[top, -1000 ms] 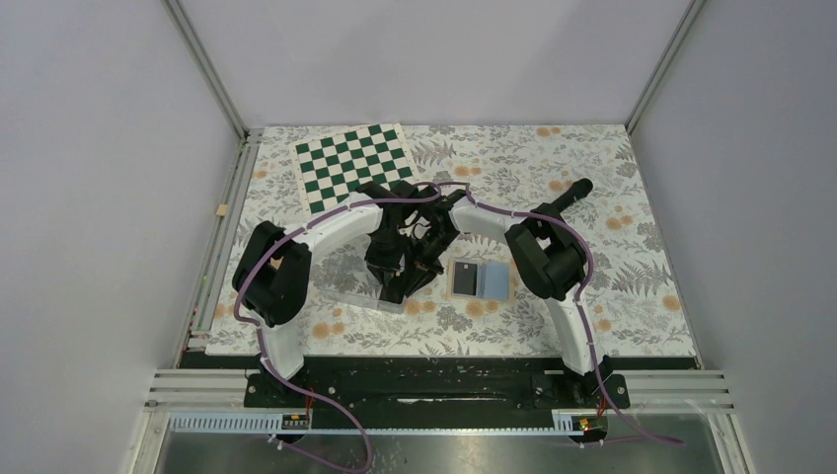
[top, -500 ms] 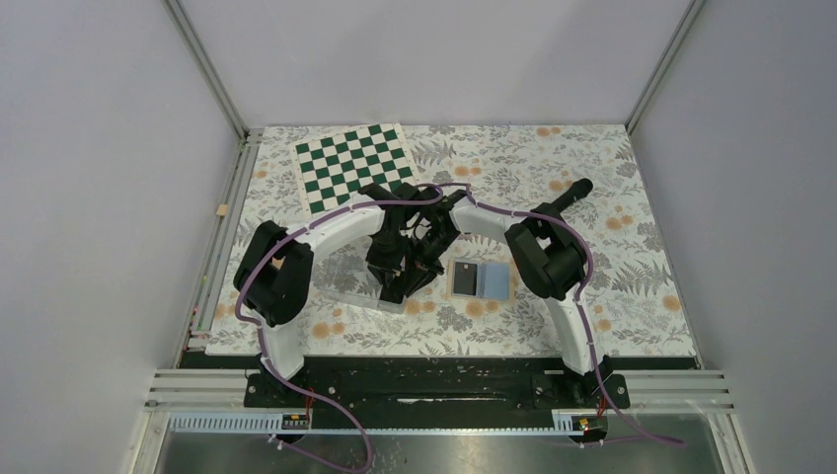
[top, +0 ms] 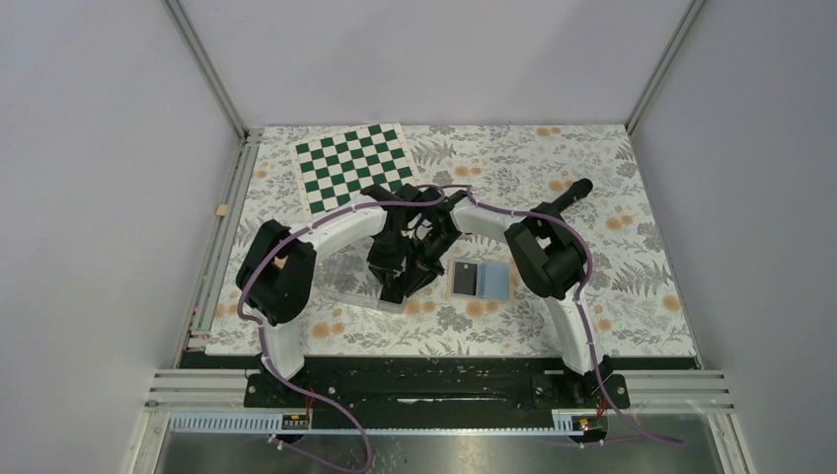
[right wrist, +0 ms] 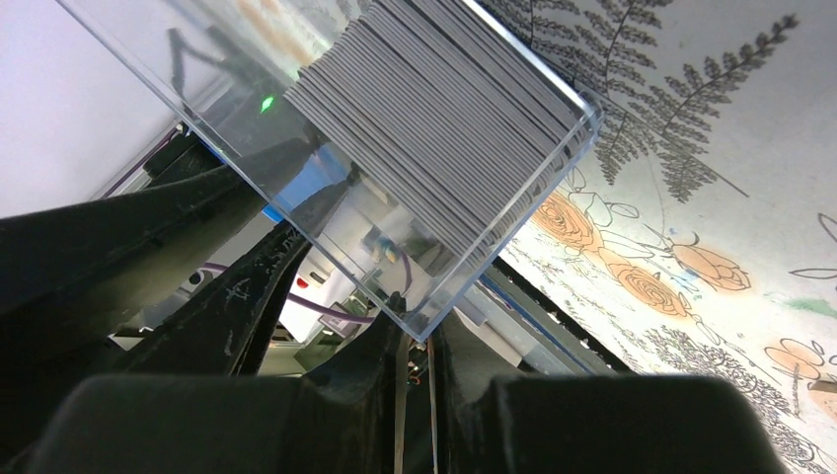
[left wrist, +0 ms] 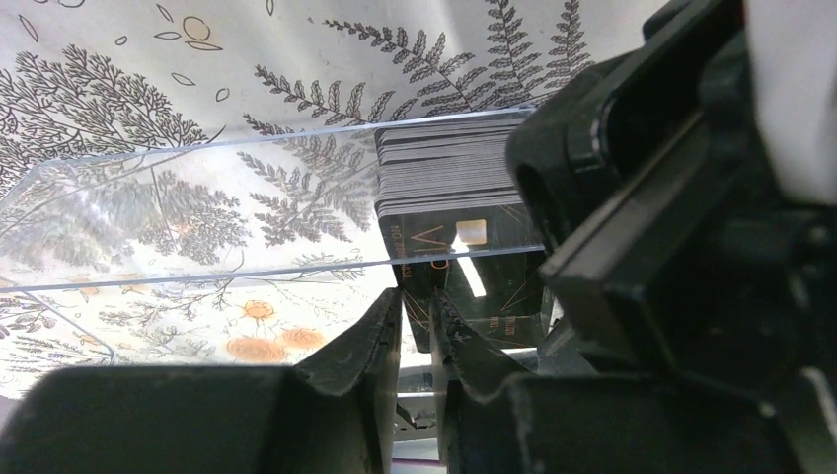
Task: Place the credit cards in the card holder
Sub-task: Pick up the credit card from the storage box.
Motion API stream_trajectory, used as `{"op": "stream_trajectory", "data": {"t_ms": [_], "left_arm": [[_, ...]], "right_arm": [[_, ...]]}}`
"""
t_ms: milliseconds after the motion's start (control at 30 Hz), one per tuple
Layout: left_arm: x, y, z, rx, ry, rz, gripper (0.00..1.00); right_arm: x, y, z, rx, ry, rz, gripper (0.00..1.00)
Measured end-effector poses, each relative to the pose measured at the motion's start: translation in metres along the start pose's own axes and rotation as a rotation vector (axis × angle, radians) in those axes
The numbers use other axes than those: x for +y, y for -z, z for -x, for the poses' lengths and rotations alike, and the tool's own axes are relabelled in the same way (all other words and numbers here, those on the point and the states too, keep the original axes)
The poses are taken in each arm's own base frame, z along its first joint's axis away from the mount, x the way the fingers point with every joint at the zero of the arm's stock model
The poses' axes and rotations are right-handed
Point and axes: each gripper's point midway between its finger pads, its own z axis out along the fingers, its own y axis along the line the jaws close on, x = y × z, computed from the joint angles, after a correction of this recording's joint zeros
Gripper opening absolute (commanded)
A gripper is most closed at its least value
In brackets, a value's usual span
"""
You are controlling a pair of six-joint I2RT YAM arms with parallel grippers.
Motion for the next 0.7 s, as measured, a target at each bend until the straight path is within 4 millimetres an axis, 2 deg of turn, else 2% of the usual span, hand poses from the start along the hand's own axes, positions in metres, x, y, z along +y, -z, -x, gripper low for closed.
{"op": "stream_trajectory", "data": {"t_ms": [133,467,700], "left_arm": [[0.0,0.0,-0.001,0.001,-0.014,0.003,0.0],[0.001,0.001,-0.001,-0.02,-0.011,0.003,0.0],[-0.014,0.003,0.0,-0.057,0.041,-0.101,0.0]], "right_arm": [[0.0,0.0,0.0,-0.001,0.003,0.001,0.02],[0.0,0.0,0.001,-0.002,0.02,0.002,0.02],[0.0,0.0,0.001,-0.002,0.03,0.004,0.02]]}}
